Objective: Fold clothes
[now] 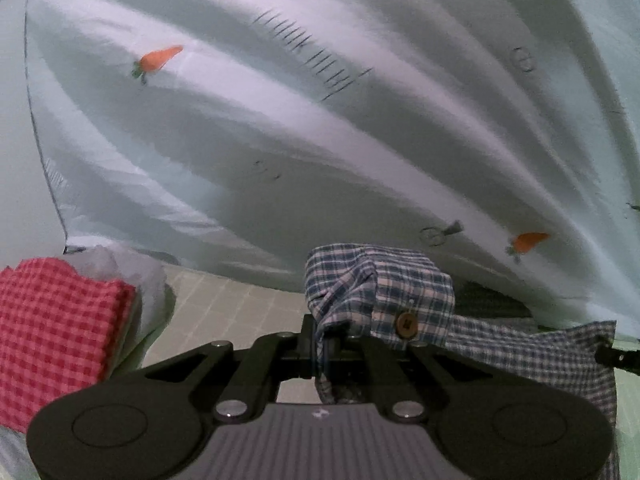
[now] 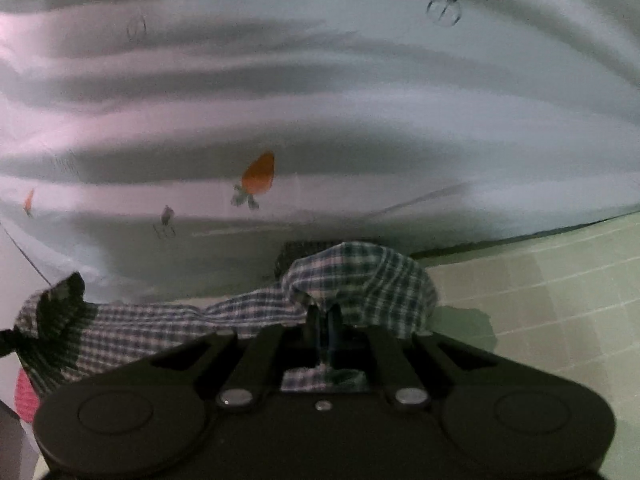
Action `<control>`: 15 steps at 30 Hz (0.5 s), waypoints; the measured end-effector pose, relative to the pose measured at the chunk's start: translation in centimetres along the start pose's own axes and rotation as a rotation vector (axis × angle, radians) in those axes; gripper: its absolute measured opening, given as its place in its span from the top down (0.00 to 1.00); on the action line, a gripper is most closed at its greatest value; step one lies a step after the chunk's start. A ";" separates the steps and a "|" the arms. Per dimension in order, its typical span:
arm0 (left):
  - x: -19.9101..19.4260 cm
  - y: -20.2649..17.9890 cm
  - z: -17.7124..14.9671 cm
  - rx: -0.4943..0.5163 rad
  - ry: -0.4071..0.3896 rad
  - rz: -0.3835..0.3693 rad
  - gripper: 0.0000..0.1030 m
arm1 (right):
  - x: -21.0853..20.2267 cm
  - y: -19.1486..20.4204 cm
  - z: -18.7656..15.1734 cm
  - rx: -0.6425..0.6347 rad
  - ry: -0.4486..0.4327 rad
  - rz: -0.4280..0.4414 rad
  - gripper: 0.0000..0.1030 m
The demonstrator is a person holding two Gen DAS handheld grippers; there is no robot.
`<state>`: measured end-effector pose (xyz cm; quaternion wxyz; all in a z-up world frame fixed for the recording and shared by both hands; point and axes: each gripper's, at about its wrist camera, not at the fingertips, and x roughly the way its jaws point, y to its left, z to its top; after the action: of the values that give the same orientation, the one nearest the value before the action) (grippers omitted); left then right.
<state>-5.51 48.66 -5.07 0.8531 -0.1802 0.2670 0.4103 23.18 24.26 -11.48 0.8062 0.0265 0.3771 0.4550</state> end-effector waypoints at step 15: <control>9.1 3.8 -6.3 -0.126 0.259 0.073 0.96 | 9.5 -2.8 -2.8 0.035 0.165 -0.113 0.93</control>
<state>-5.70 53.10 -15.84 0.7830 -0.2752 0.3549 0.4303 26.22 28.96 -20.12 0.7963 -0.0184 0.4508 0.4030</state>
